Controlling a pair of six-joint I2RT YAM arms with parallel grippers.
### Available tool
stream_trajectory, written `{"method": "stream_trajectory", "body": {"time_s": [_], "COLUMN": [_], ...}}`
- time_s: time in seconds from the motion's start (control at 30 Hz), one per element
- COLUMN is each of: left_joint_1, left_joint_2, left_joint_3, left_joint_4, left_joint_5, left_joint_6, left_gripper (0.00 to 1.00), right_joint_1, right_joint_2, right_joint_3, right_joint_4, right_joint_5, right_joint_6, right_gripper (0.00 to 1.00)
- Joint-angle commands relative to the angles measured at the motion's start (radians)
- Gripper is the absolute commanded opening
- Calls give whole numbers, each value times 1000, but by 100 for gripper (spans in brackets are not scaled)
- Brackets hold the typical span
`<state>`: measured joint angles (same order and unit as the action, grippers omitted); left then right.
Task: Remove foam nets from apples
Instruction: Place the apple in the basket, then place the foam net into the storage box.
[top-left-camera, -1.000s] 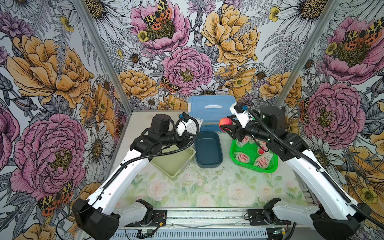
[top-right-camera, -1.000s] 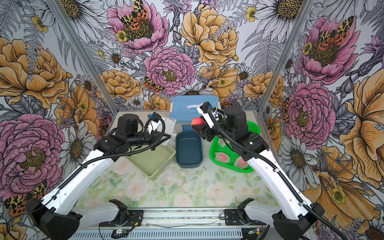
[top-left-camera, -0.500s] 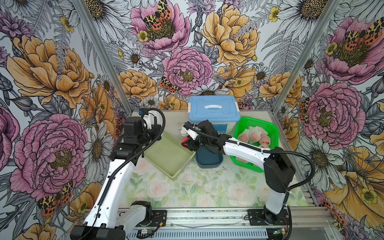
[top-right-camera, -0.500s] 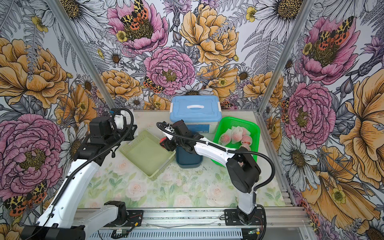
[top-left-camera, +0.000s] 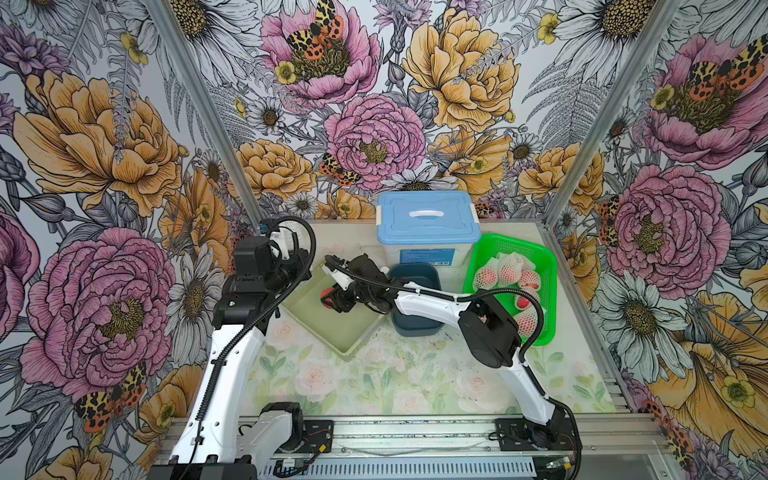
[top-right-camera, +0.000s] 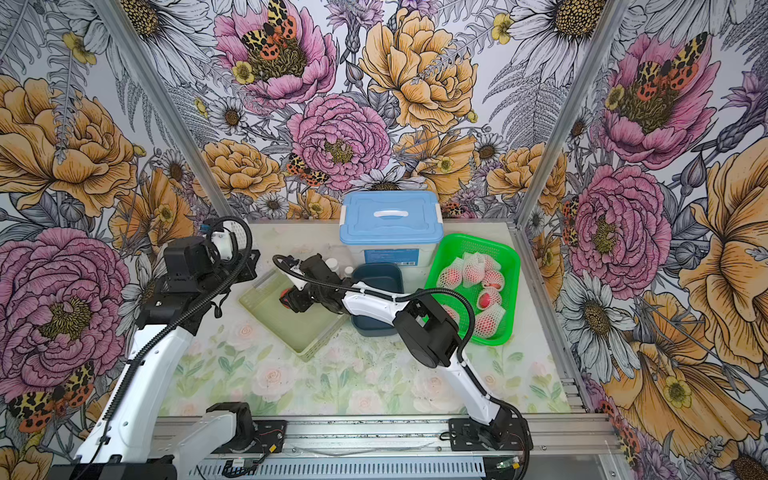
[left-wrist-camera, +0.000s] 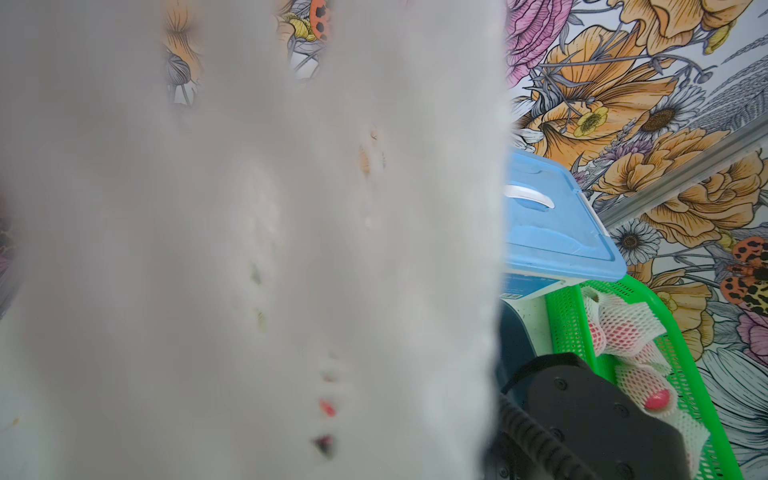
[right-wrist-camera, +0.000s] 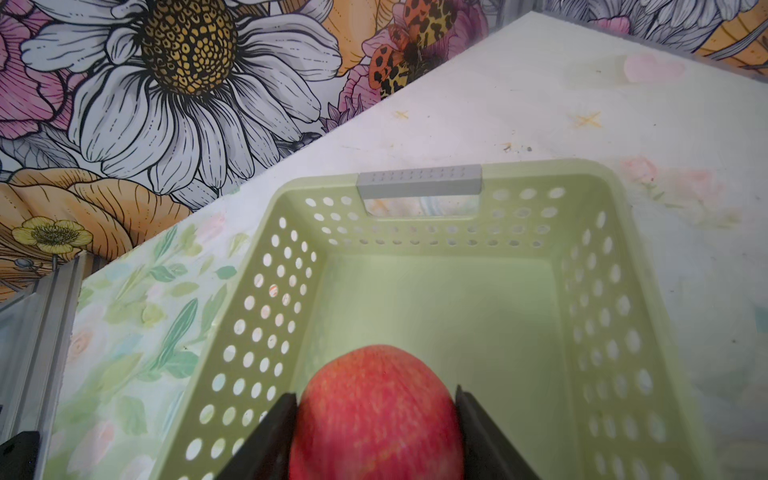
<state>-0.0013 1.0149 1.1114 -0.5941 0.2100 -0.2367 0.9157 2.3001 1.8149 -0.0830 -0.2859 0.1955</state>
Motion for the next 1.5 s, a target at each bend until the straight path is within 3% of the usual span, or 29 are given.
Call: {"method": "stream_trajectory", "body": {"time_s": [0.0,0.2,0.27,0.3,0.33,0.73,0.83,1.0,1.17,1.3,1.47], "left_joint_1": [7,9,9,9,9,-62,-121,-293,-432,-531,-631], "left_joint_2": [-12,-8,-4,-2,1,47,79,155,250,327,490], "left_joint_3": [5,16,19,20,23,32,40,56,45,16,16], "left_joint_4": [-6,-14,-13,-13,-13,-13,-12,8,145,285,414], "left_joint_5": [15,24,39,45,54,157,170,111,86,43,46], "left_joint_6": [3,5,4,4,4,53,69,83,-12,-110,-255], "left_gripper": [0,0,0,0,0,0,0,0,0,0,0], "right_joint_1": [-1,-2,-4,-6,-9,-117,-188,-297,-385,-441,-601], "right_joint_2": [15,10,0,-6,-15,-272,-392,-645,-858,-1011,-1129], "right_joint_3": [42,18,7,2,-1,-175,-316,-558,-680,-779,-810], "right_joint_4": [-4,-11,-15,-14,-14,-1,59,105,-9,-63,-193], "right_joint_5": [-16,-21,-25,-28,-26,-54,-65,-10,35,139,34], "right_joint_6": [23,16,11,9,8,21,73,117,39,0,49], "right_gripper": [62,65,80,98,100,100,100,100,100,100,100]}}
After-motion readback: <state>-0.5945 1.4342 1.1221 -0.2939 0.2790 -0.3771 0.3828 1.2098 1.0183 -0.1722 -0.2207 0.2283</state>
